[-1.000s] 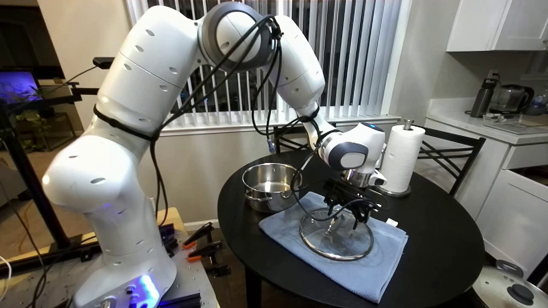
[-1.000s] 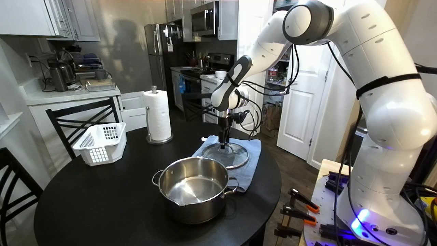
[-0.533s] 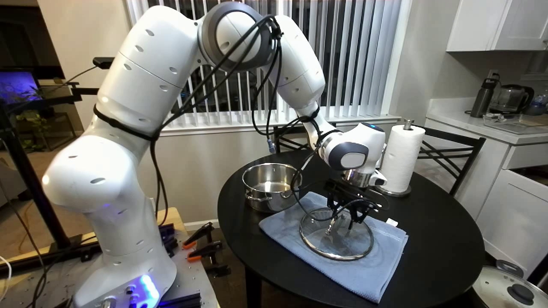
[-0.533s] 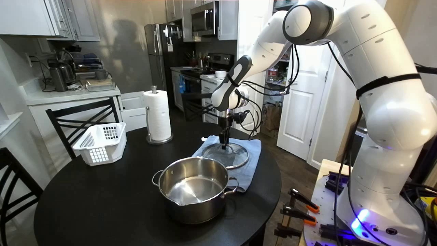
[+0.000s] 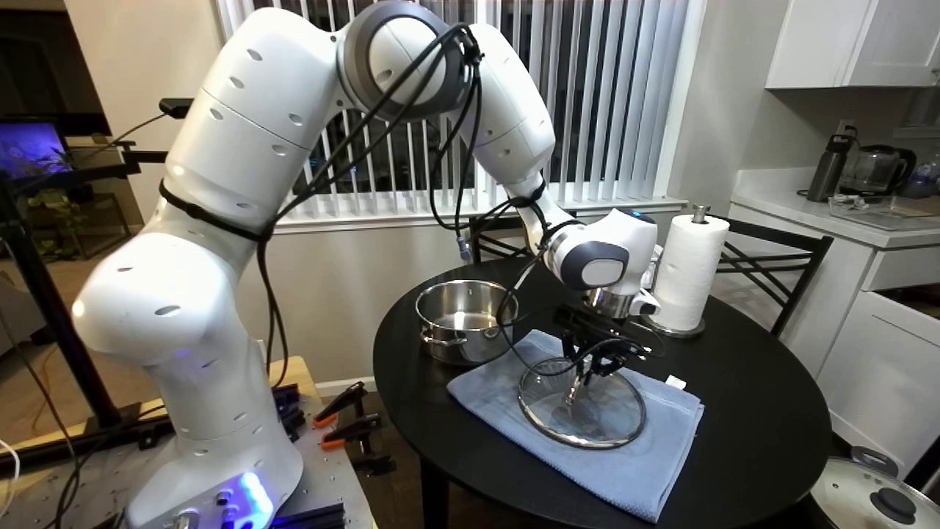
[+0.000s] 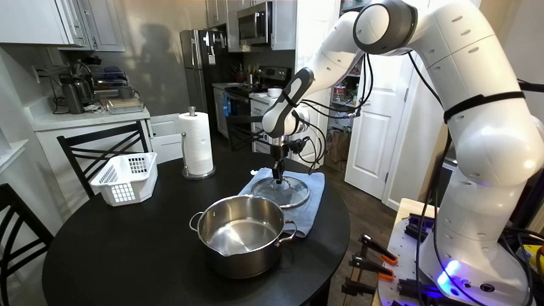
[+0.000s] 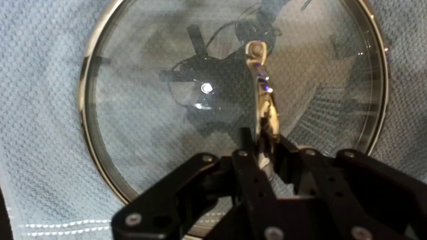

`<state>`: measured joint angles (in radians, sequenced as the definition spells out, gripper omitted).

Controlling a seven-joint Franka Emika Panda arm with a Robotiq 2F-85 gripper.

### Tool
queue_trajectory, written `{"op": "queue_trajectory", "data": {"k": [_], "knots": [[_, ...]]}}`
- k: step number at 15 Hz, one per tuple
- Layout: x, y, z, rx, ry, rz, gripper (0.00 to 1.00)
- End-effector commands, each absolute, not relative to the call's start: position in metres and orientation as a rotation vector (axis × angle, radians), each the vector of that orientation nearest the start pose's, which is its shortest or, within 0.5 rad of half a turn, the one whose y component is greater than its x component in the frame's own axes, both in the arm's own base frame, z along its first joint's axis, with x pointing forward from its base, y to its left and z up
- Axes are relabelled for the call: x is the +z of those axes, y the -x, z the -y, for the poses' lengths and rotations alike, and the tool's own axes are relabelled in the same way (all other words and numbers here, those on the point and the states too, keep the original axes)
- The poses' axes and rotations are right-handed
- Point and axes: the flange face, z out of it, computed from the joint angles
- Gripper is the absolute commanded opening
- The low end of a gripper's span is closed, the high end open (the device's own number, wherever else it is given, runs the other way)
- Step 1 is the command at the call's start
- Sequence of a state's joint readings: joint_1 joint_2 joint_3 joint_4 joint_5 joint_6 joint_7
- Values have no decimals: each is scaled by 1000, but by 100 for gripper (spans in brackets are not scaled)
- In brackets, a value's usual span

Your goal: Put the lid on the pot

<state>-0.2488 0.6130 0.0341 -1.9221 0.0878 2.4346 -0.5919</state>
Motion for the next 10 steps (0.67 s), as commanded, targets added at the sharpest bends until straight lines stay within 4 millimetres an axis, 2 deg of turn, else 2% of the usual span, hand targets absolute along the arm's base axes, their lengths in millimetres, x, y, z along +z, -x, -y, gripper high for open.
{"op": "queue_trajectory", "data": {"k": [1, 2, 6, 10], "knots": [[188, -586, 133, 26, 3028, 441, 5], [193, -584, 132, 9, 3037, 440, 2], [233, -571, 123, -56, 3088, 436, 4], [274, -562, 103, -39, 3153, 507, 4]]}}
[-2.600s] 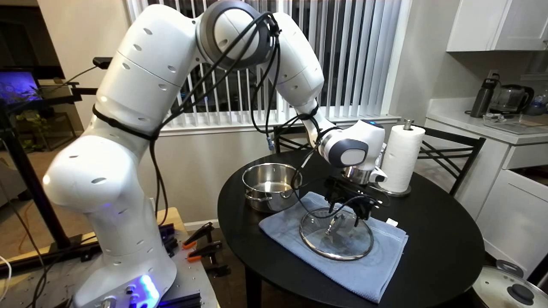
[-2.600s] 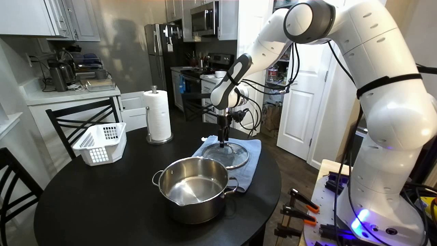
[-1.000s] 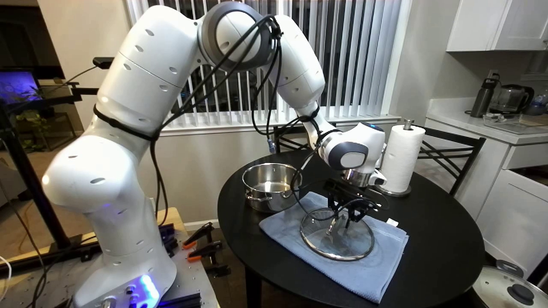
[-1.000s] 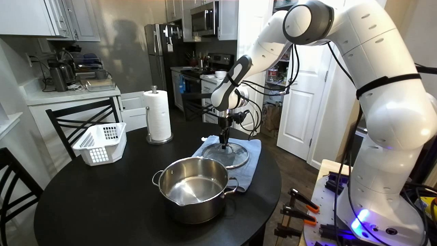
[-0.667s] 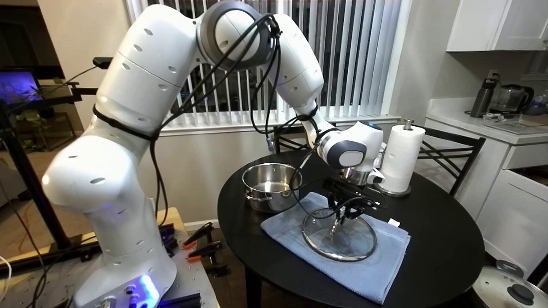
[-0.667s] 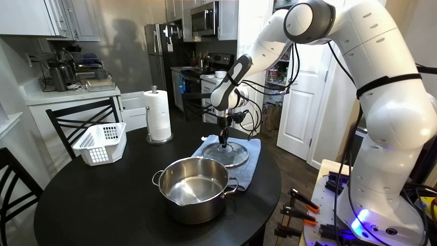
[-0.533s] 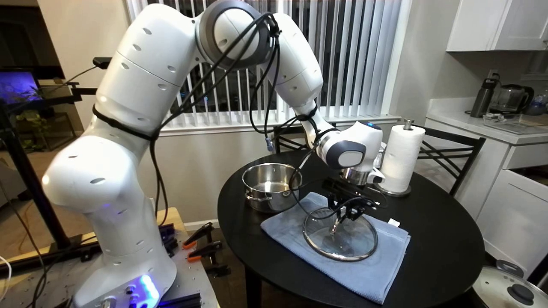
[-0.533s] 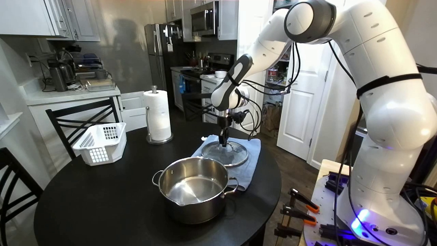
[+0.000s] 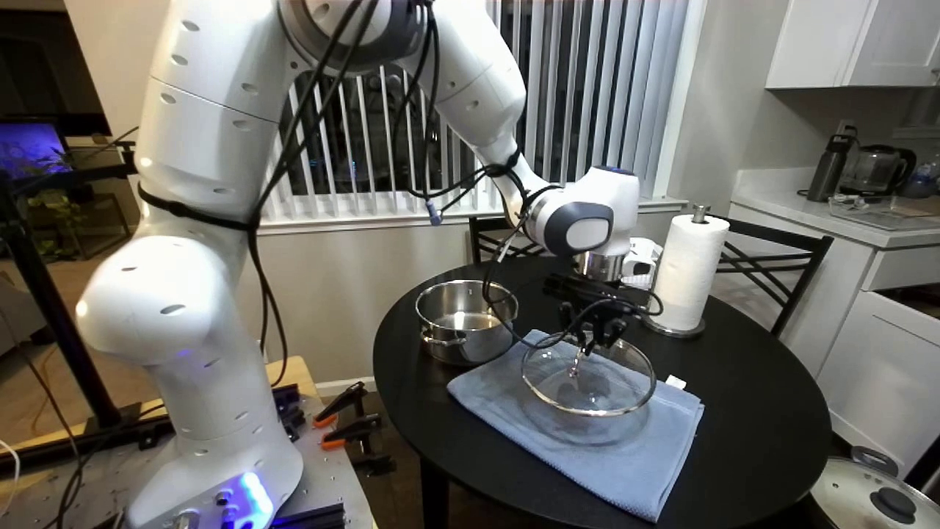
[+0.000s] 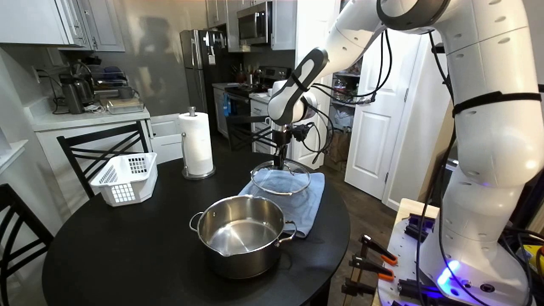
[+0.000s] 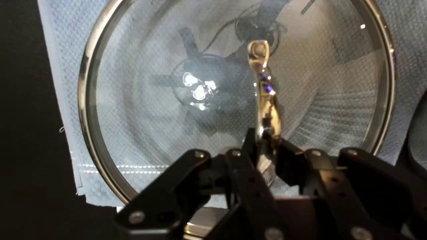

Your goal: Put the lid on the pot

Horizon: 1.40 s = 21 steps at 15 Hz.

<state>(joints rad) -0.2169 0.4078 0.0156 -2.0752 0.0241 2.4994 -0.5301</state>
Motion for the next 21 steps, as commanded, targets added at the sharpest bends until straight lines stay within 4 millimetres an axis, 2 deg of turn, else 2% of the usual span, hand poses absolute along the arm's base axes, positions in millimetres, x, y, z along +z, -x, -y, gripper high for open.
{"op": "queue_trajectory", "data": {"k": [1, 7, 10, 12, 18, 21], "knots": [[284, -560, 96, -29, 3170, 542, 4], [352, -560, 41, 35, 3198, 853, 4], [371, -558, 2, 66, 3160, 1020, 4], [373, -557, -25, 91, 3132, 1110, 4], [361, -540, -98, 124, 2980, 1414, 4], [359, -525, -136, 124, 2861, 1630, 4]]}}
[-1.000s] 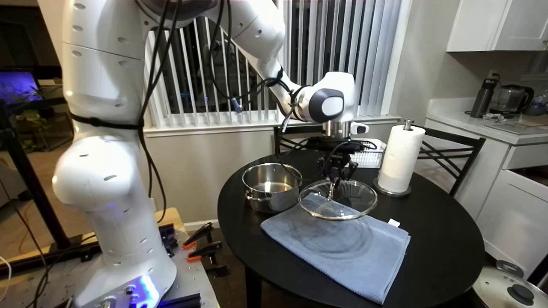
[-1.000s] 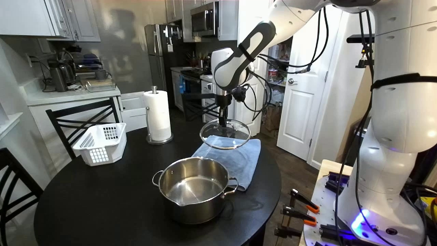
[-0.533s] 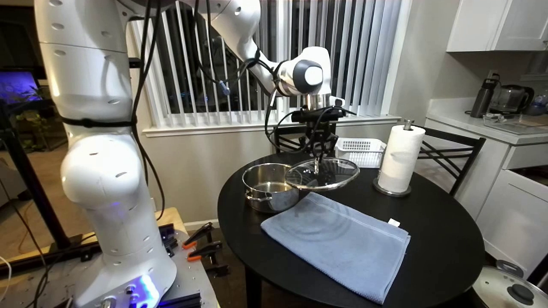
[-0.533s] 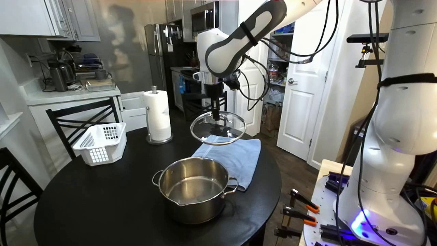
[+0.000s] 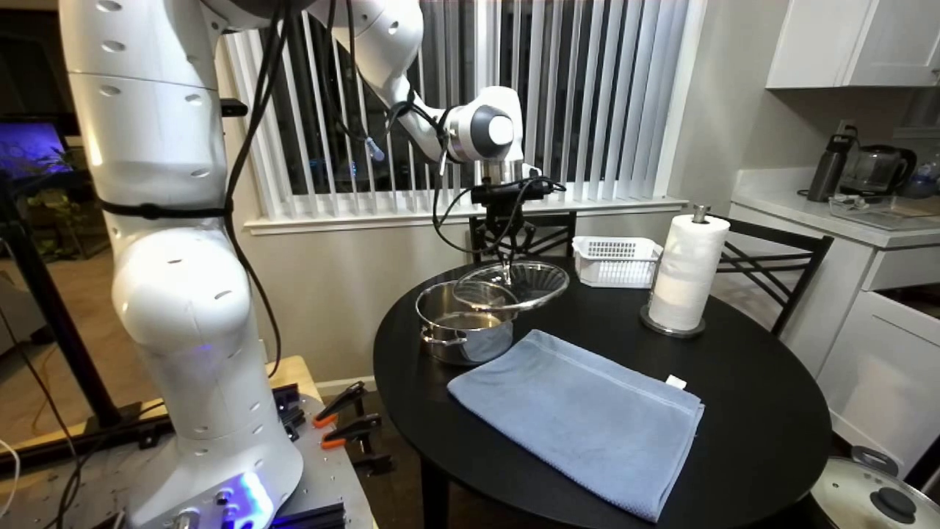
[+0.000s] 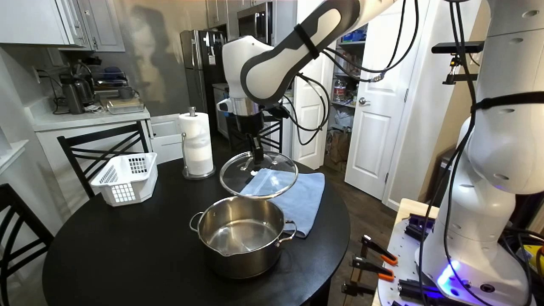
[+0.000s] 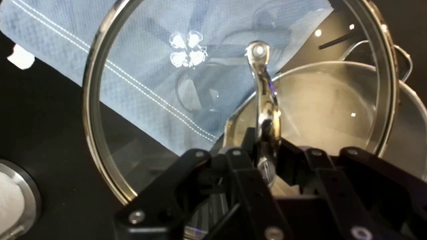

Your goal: Put the lid on the pot

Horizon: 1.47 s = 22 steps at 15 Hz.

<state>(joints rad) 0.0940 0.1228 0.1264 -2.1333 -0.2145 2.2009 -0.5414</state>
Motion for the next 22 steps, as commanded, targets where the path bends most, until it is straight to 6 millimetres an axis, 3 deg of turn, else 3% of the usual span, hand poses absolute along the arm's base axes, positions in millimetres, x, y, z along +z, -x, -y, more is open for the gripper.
{"op": "queue_trajectory", "data": {"k": [1, 6, 10, 16, 22], "knots": [[356, -520, -148, 137, 2806, 1696, 4], [340, -497, -197, 218, 2535, 2021, 4], [337, -497, -221, 168, 2455, 2094, 4], [319, -513, -233, 28, 2341, 2087, 4], [295, -539, -225, -28, 2403, 2003, 4]]}}
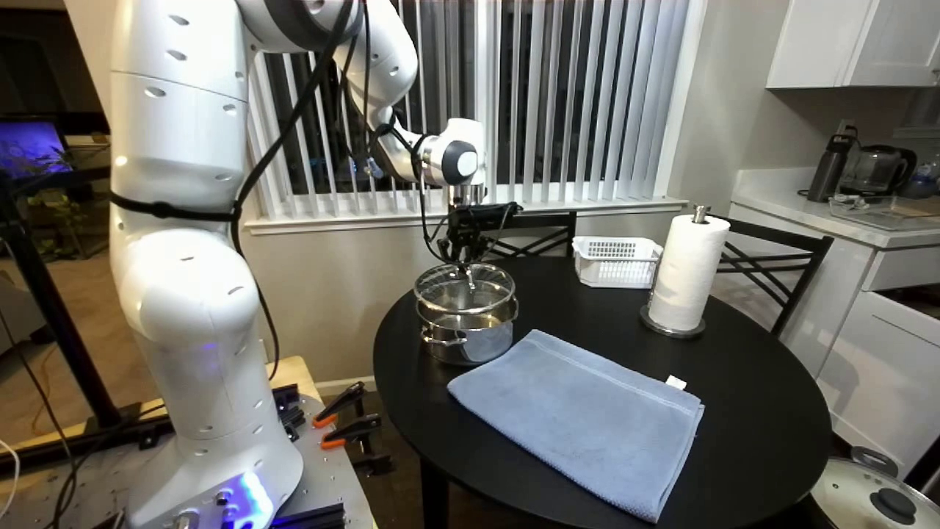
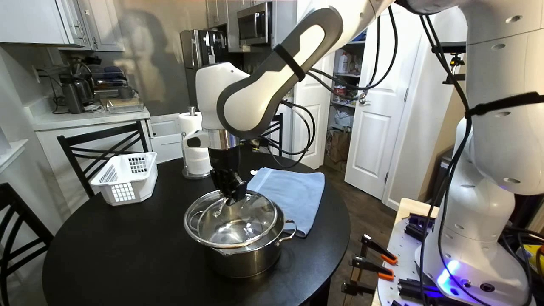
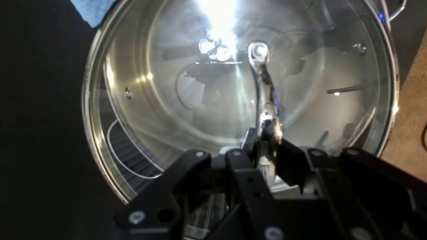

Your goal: Put the lid on the pot

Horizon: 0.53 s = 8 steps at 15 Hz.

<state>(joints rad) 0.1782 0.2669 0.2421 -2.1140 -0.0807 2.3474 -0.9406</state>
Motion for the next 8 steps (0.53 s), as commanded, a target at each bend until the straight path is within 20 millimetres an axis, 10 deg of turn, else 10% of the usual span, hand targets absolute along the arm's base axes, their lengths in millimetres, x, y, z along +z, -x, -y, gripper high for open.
{"op": "queue_trajectory", "data": {"k": [1, 8], "knots": [[294, -541, -221, -33, 2418, 1992, 4], [293, -539, -193, 27, 2481, 1948, 4]]}}
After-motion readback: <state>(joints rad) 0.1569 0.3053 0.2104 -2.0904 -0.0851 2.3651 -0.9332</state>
